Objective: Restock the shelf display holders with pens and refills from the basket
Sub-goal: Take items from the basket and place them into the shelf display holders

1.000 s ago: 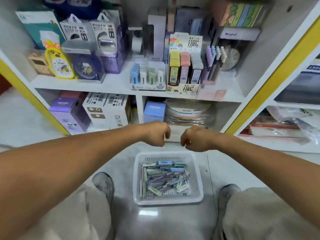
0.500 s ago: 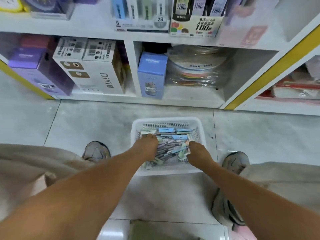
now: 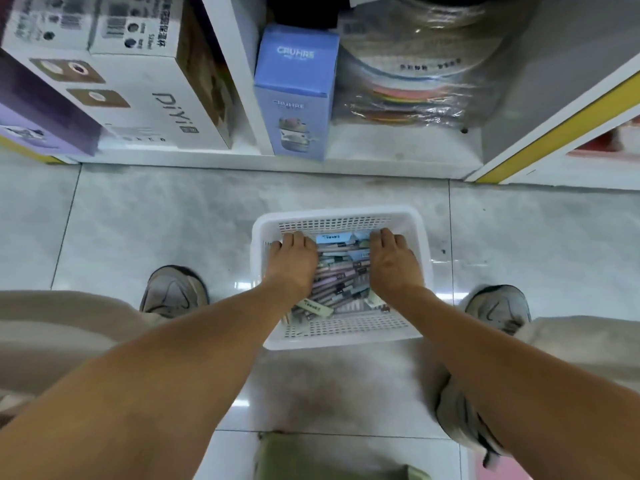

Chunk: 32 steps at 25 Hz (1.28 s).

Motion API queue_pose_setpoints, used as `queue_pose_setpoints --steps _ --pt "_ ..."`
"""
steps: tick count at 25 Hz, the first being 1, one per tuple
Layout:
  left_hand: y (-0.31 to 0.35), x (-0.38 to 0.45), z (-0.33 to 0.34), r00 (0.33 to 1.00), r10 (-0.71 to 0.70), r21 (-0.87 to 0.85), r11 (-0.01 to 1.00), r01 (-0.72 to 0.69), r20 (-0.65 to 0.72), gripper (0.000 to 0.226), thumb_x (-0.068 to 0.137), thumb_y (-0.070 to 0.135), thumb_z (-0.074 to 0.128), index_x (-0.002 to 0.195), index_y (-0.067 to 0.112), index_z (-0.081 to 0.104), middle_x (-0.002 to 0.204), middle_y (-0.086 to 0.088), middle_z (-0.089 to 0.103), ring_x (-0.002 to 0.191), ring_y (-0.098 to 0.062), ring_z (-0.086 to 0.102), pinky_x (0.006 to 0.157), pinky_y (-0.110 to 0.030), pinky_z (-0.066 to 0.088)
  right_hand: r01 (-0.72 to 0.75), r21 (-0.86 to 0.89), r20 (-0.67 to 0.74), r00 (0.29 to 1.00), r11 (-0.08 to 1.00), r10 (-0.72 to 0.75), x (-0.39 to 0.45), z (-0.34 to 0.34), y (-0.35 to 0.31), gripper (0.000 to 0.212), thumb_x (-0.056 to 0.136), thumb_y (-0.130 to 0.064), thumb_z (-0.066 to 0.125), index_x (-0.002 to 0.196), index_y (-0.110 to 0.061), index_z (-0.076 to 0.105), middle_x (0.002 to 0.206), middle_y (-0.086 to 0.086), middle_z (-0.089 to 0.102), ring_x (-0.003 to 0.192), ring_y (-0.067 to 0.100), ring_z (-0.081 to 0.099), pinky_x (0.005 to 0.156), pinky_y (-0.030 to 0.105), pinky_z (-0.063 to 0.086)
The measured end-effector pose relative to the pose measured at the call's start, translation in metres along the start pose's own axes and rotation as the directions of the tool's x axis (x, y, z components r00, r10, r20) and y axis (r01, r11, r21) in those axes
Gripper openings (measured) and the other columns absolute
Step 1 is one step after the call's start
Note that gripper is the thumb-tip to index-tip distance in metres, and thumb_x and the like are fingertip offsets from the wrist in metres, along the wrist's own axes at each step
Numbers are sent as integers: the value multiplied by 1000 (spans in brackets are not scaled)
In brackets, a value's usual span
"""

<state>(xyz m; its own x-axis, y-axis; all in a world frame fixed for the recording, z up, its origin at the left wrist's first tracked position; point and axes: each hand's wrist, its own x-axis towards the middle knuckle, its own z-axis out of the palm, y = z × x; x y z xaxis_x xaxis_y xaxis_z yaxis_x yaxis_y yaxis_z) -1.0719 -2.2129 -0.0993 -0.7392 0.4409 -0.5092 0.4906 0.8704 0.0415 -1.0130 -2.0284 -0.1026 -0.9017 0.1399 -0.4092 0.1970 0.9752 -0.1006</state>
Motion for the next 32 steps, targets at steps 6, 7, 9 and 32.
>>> queue_pose_setpoints --steps 6,7,9,32 --pt "2 11 12 999 16 -115 993 -10 51 66 71 14 78 127 7 44 124 -12 48 118 -29 44 93 -42 46 121 -159 70 991 980 -111 6 2 4 52 81 -13 68 129 -15 46 122 7 55 115 28 49 96 42 47" --pt "2 14 10 996 10 -166 986 4 85 59 72 12 76 124 8 49 119 -11 52 116 -28 47 89 -40 49 130 -137 106 988 982 -116 8 0 5 50 81 -12 68 127 -16 47 121 6 56 114 27 50 96 41 47" --pt "1 17 5 991 14 -210 978 14 133 35 74 7 71 105 12 56 103 -7 56 106 -26 54 76 -34 49 135 -67 181 976 989 -121 10 -3 5 46 83 -10 67 123 -18 46 116 5 58 109 25 51 92 40 47" --pt "30 -30 -16 795 106 -784 -131 607 598 29 78 -9 70 106 -4 60 100 -28 72 85 -38 74 72 -47 62 -649 742 650 758 168 55 -48 -22 -24 23 85 5 63 105 -7 65 98 13 72 92 25 69 75 32 56"
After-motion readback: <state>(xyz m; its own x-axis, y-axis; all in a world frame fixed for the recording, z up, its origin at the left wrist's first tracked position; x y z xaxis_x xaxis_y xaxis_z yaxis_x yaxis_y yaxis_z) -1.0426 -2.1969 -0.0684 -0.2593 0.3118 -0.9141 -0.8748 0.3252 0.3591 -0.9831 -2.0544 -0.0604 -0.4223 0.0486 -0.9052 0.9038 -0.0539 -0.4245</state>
